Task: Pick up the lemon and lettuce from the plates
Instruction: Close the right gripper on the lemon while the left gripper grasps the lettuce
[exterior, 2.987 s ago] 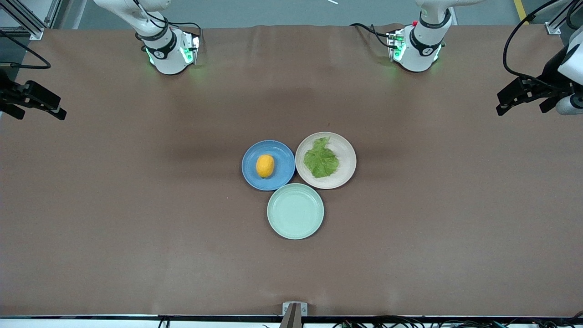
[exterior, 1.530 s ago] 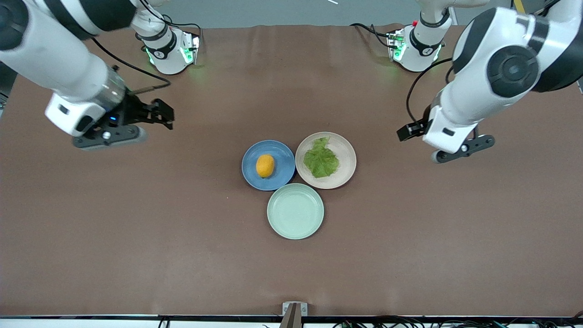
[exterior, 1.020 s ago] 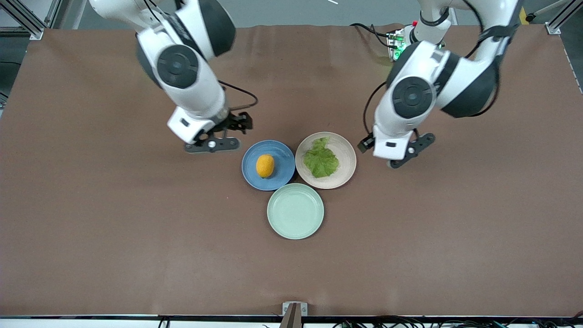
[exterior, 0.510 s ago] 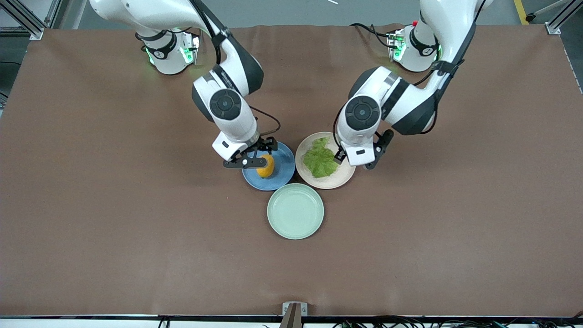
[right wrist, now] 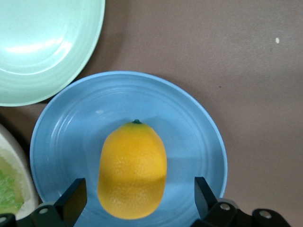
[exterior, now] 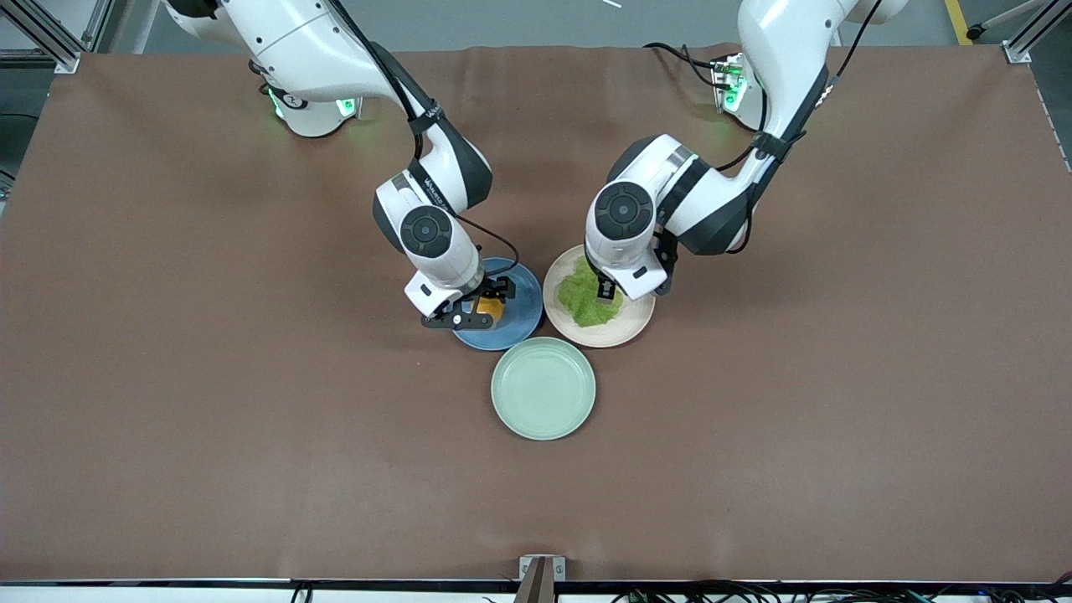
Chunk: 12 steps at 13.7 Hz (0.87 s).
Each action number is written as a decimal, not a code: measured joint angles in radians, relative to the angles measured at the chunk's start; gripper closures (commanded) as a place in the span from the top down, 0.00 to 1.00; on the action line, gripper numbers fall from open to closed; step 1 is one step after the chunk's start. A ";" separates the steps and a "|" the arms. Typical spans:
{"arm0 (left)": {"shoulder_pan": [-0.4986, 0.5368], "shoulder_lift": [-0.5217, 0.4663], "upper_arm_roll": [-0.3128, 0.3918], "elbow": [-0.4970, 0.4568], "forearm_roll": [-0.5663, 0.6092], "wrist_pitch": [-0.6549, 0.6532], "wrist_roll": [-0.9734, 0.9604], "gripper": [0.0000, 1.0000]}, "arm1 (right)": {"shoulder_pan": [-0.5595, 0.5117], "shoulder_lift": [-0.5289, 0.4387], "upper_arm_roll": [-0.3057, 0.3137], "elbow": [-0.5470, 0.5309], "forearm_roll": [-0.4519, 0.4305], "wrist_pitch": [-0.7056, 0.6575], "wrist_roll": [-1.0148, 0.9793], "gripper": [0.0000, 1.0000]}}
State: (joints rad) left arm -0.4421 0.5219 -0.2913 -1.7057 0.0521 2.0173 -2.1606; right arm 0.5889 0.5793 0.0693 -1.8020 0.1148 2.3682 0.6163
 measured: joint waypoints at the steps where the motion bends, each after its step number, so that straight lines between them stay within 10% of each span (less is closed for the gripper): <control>1: -0.001 0.017 0.000 0.000 0.000 0.026 -0.047 0.91 | 0.001 0.009 0.000 0.000 0.002 0.014 0.000 1.00; 3: -0.003 0.050 0.000 -0.001 0.000 0.061 -0.113 0.90 | 0.011 0.022 0.001 0.000 0.005 0.026 0.001 1.00; 9: -0.028 0.119 0.002 -0.011 0.000 0.083 -0.161 0.80 | 0.024 0.034 0.000 0.001 0.009 0.032 0.003 0.36; 12: -0.028 0.146 0.009 -0.011 0.001 0.109 -0.161 0.64 | 0.025 0.034 0.000 0.004 0.010 0.032 0.003 0.24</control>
State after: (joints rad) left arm -0.4699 0.6674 -0.2820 -1.7170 0.0527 2.1265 -2.3212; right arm 0.6143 0.6134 0.0696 -1.7977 0.1246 2.4005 0.6195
